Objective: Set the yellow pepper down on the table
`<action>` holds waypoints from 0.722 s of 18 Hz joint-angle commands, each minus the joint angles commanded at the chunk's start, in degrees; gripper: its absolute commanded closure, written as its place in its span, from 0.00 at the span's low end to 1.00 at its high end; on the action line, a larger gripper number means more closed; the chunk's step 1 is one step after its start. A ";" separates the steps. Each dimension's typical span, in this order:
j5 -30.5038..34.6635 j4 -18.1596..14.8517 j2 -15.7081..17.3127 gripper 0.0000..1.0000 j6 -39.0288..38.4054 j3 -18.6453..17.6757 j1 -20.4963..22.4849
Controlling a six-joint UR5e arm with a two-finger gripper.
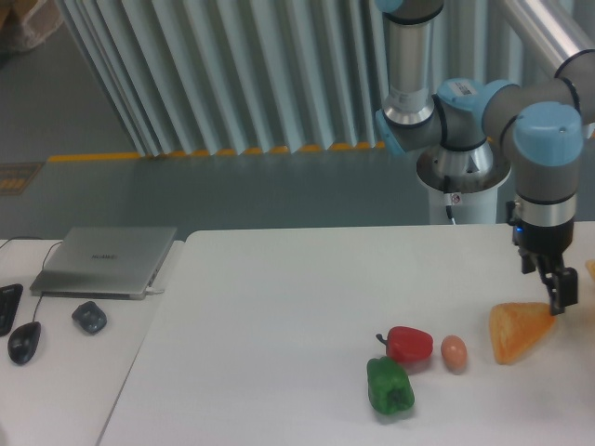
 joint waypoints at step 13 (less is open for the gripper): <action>0.26 9.04 -5.35 0.00 33.80 3.34 7.29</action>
